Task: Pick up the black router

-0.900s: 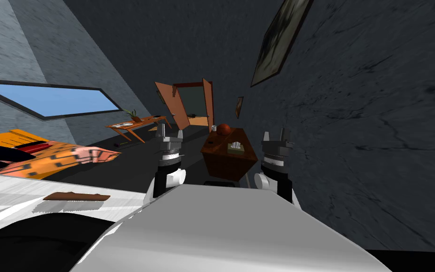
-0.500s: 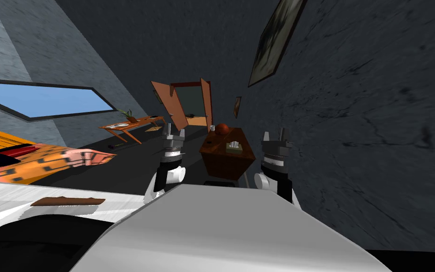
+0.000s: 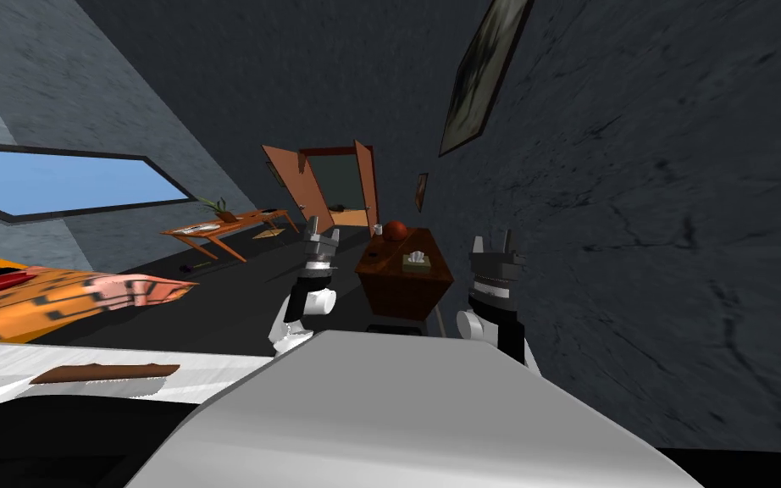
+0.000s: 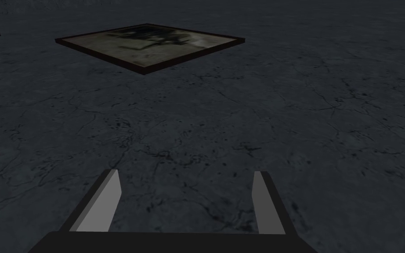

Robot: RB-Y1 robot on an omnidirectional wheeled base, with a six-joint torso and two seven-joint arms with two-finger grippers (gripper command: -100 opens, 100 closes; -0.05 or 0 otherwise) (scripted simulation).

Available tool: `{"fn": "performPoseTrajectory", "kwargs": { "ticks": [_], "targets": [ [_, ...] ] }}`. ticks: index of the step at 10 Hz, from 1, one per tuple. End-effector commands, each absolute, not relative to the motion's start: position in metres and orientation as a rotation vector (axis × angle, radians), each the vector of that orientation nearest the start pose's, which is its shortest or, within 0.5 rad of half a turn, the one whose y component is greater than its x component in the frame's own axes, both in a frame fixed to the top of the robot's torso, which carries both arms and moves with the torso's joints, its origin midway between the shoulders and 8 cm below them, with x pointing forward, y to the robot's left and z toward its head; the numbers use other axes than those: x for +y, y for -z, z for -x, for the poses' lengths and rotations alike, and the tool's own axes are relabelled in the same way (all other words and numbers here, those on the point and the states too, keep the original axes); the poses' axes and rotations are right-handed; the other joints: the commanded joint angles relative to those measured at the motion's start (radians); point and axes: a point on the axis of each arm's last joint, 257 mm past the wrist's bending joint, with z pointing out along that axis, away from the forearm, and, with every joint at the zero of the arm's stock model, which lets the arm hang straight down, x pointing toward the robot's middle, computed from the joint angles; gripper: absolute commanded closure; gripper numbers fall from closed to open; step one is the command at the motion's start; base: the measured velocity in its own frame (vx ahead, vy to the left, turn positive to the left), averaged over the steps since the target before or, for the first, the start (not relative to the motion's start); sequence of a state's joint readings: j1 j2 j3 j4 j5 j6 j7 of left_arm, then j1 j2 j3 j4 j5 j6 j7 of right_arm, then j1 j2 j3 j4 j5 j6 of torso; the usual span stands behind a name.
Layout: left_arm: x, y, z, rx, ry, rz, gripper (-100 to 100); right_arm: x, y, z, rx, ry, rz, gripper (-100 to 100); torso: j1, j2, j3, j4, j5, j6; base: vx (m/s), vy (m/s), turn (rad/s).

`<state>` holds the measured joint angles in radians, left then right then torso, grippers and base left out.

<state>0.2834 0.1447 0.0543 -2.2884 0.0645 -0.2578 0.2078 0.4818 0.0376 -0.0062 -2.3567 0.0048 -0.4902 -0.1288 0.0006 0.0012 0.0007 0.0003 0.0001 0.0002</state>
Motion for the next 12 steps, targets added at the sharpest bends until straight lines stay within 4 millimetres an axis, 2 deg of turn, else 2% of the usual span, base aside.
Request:
{"fn": "performPoseTrajectory", "kwargs": {
  "ticks": [1,2,4,5,6,7,8,9,10,11,12],
  "targets": [
    [0.269,-0.052,-0.413,0.687,1.566,0.750,-100,-0.280,-0.062,-0.329,0.490,-1.437,-0.655,0,0.000,0.000,0.000,0.000,0.000,0.000,-0.029,0.011,-0.110],
    [0.268,-0.055,-0.415,0.687,1.569,0.748,-100,-0.280,-0.062,-0.329,0.490,-1.437,-0.655,0,0.000,0.000,0.000,0.000,0.000,0.000,-0.024,0.010,-0.035],
    [0.266,-0.044,-0.443,0.719,1.614,0.827,-100,-0.280,-0.062,-0.329,0.490,-1.437,-0.655,0,0.000,0.000,0.000,0.000,0.000,0.000,-0.033,0.015,-0.077],
    [0.264,-0.048,-0.447,0.718,1.621,0.822,-100,-0.280,-0.062,-0.329,0.490,-1.437,-0.655,0,0.001,0.001,0.000,0.000,0.000,0.000,-0.028,0.019,-0.048],
    [0.263,-0.037,-0.462,0.741,1.637,0.877,-100,-0.280,-0.062,-0.329,0.490,-1.437,-0.655,0,0.001,0.000,0.000,0.000,0.000,0.000,-0.023,0.024,-0.080],
    [0.260,-0.044,-0.464,0.737,1.647,0.865,-100,-0.280,-0.062,-0.329,0.490,-1.437,-0.655,0,0.001,0.000,0.000,0.000,0.000,0.000,-0.018,0.022,-0.031],
    [0.259,-0.034,-0.480,0.759,1.666,0.919,-100,-0.280,-0.062,-0.329,0.490,-1.436,-0.655,0,0.001,0.000,0.000,0.000,0.000,0.000,-0.024,0.020,-0.057],
    [0.256,-0.040,-0.482,0.758,1.672,0.913,-100,-0.280,-0.062,-0.329,0.490,-1.437,-0.655,0,0.001,0.000,0.000,0.000,0.000,0.000,-0.019,0.021,-0.031],
    [0.253,-0.031,-0.498,0.780,1.694,0.965,-100,-0.280,-0.062,-0.329,0.490,-1.436,-0.655,0,0.001,0.000,0.000,0.000,0.000,-0.001,-0.021,0.036,-0.065],
    [0.251,-0.034,-0.500,0.782,1.697,0.963,-100,-0.280,-0.062,-0.329,0.490,-1.437,-0.655,0,0.002,0.000,0.000,0.000,0.000,0.000,-0.020,0.033,-0.035],
    [0.247,-0.024,-0.516,0.806,1.717,1.020,-100,-0.280,-0.062,-0.329,0.490,-1.436,-0.655,0,0.002,0.000,0.000,0.000,0.000,-0.001,-0.019,0.034,-0.047]
  ]
}}
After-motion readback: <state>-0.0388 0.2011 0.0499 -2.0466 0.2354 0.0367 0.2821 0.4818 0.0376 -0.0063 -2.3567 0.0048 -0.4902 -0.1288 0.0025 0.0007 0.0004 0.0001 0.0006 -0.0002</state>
